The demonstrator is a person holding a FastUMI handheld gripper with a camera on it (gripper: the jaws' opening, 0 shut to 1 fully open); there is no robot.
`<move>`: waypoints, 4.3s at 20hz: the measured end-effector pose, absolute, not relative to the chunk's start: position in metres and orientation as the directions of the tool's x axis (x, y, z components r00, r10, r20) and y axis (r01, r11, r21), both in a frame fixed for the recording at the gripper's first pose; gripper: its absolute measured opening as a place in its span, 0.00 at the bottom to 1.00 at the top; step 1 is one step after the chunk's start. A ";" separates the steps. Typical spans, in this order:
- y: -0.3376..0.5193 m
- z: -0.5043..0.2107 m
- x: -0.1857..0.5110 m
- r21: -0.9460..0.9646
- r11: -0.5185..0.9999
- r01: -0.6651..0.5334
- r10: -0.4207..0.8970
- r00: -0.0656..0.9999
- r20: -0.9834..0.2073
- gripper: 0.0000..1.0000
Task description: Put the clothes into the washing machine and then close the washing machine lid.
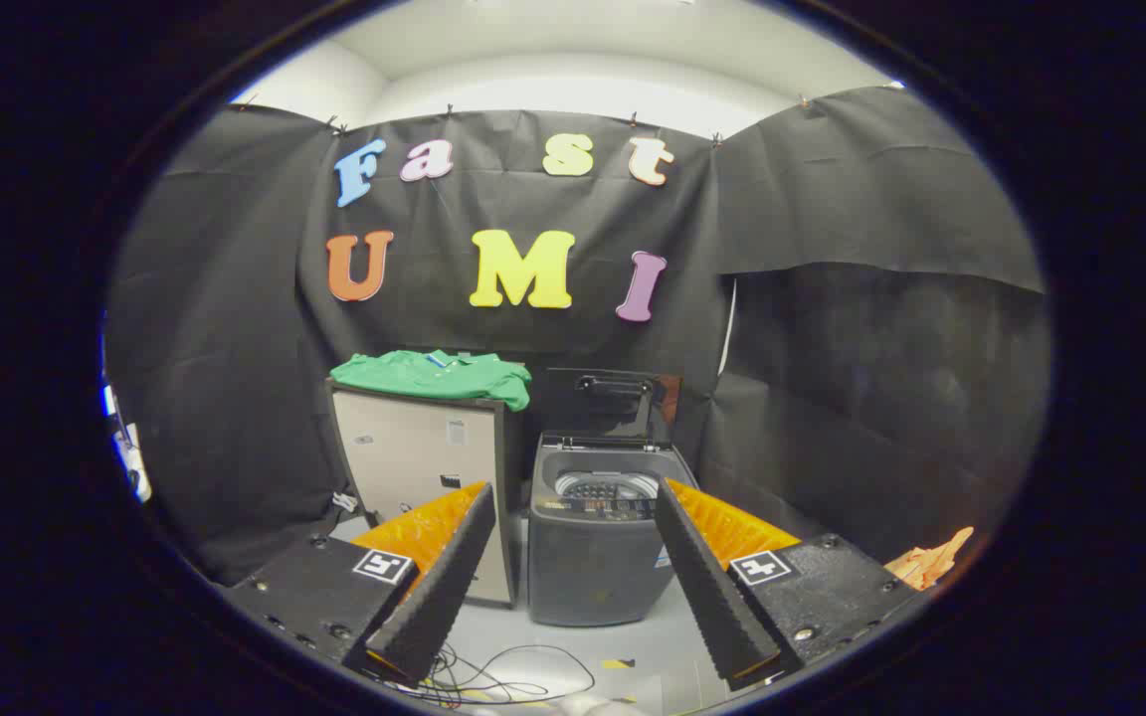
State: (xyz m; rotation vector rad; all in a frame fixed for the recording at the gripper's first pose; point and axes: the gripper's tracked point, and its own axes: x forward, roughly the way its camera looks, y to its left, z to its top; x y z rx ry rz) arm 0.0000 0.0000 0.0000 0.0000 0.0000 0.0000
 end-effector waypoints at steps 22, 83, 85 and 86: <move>0.006 0.034 0.029 0.036 0.998 0.043 -0.043 0.999 0.002 1.00; 0.275 0.071 0.505 0.076 0.984 -0.163 0.179 0.878 -0.444 0.25; 0.276 0.072 0.505 0.106 0.979 -0.172 0.202 0.872 -0.447 0.14; 0.274 0.072 0.505 0.109 0.977 -0.183 0.213 0.868 -0.448 0.10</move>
